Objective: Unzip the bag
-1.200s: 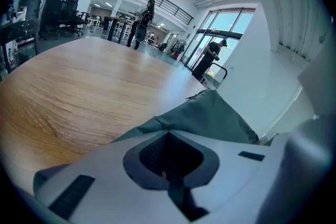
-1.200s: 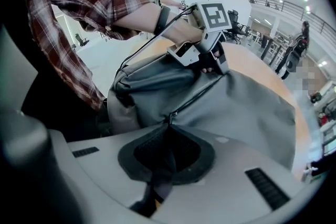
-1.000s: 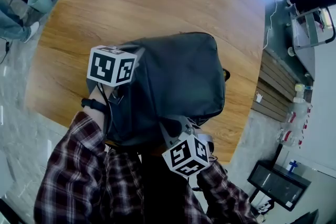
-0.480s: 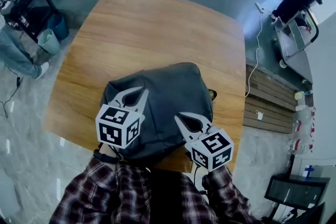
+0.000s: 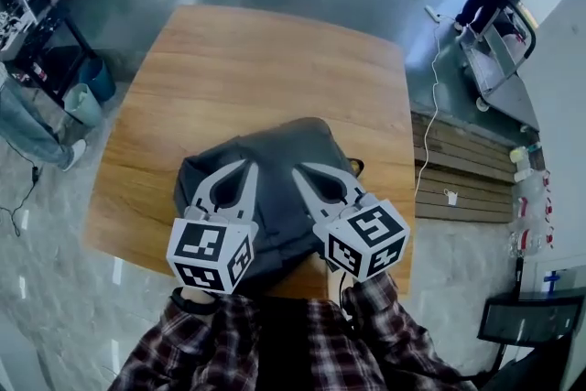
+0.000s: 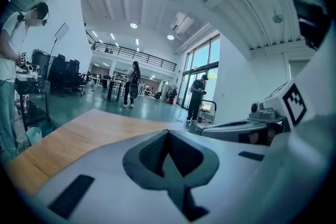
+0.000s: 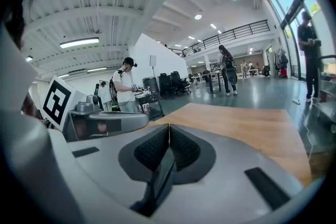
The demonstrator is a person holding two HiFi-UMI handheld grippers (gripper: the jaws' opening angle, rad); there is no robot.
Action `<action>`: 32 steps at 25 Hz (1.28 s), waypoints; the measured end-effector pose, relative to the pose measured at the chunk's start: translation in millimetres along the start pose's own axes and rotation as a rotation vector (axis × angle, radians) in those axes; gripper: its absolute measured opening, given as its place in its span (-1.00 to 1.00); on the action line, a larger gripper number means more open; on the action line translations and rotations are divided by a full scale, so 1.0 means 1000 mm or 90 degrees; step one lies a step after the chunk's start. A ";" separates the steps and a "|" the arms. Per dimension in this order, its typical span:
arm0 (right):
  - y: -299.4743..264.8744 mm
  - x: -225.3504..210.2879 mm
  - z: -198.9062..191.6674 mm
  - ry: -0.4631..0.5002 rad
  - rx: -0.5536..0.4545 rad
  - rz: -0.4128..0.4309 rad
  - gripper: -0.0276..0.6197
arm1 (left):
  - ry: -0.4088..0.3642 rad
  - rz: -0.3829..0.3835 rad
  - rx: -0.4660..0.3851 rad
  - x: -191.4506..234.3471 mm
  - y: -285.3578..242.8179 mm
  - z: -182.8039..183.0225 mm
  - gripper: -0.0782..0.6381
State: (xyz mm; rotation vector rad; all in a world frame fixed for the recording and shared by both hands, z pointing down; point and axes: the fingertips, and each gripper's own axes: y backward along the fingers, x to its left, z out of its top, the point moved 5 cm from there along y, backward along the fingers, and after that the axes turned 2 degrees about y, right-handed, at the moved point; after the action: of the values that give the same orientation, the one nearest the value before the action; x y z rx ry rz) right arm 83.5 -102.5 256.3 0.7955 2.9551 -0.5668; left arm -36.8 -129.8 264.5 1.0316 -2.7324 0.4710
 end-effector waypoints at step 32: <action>0.019 0.007 0.034 0.000 -0.061 -0.060 -0.89 | -0.074 -0.073 -0.025 -0.044 -0.011 0.041 -0.76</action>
State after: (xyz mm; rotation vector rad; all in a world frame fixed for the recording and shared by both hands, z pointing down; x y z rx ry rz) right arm 84.2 -96.0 217.4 0.6519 3.0063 -0.4250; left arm 0.7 -125.1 216.3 1.2338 -2.7495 0.3492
